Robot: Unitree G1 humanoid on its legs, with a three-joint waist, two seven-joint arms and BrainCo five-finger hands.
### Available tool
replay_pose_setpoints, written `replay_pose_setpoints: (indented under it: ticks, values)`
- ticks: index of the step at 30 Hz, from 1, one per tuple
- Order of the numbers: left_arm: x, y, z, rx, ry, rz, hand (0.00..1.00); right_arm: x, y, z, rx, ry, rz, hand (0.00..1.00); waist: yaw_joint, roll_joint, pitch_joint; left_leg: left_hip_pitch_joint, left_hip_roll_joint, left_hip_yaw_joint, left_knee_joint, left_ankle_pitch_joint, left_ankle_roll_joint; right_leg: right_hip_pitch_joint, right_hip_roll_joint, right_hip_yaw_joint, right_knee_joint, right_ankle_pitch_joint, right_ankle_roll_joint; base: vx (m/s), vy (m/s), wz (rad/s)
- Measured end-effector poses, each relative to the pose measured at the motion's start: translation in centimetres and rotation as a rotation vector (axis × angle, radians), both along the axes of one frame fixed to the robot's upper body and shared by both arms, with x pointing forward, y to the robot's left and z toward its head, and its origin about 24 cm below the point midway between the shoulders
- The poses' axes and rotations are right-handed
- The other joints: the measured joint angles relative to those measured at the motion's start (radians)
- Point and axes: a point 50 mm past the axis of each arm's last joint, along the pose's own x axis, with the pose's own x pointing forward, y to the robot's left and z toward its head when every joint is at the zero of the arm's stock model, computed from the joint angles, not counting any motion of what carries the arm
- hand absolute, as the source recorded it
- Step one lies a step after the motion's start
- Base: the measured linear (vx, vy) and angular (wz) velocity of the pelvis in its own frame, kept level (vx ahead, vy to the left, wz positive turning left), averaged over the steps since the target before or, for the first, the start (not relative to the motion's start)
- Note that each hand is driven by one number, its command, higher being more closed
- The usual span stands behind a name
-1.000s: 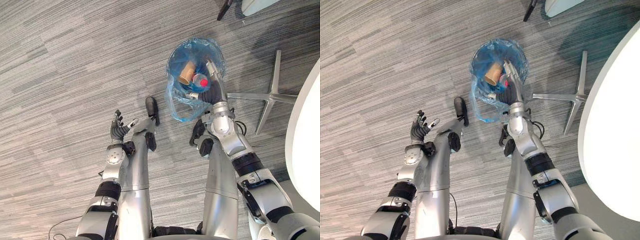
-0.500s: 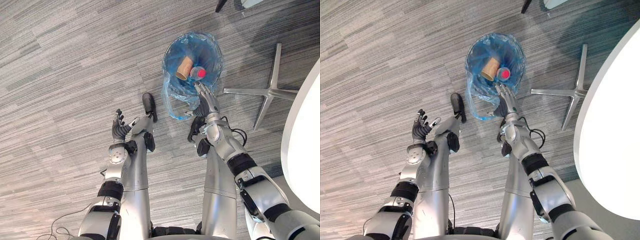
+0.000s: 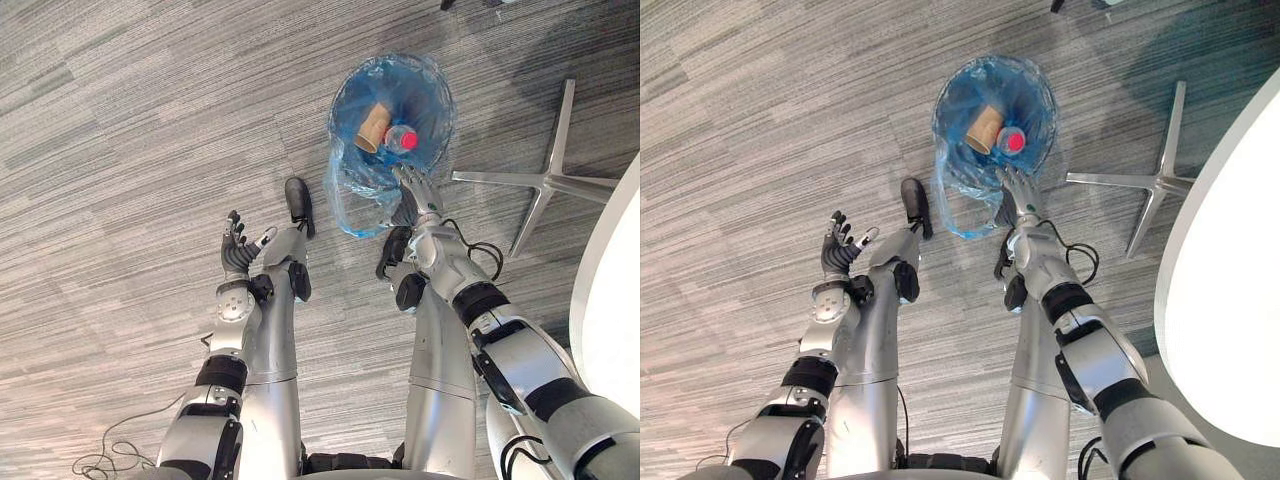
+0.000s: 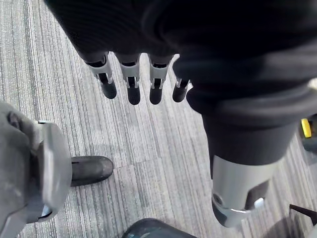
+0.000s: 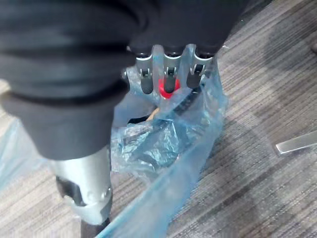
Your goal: Gather rubbish on tea table into small bin, then transfer packed bag to large trash can.
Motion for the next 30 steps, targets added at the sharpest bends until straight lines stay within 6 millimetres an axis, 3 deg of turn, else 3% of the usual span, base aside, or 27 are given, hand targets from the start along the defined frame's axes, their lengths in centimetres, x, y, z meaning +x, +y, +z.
replay_pose_setpoints:
  ticks: [30]
  values:
    - [-0.1,-1.0,-1.1,-0.064,0.049,0.017,0.0,-1.6,2.3,-3.5,0.04,0.059,0.009,0.0,0.004,0.002,-0.001,0.049,-0.011,-0.001,0.0,0.006,0.002,0.042,-0.01,0.004,0.013,0.0,-0.003,-0.02,-0.011,0.0]
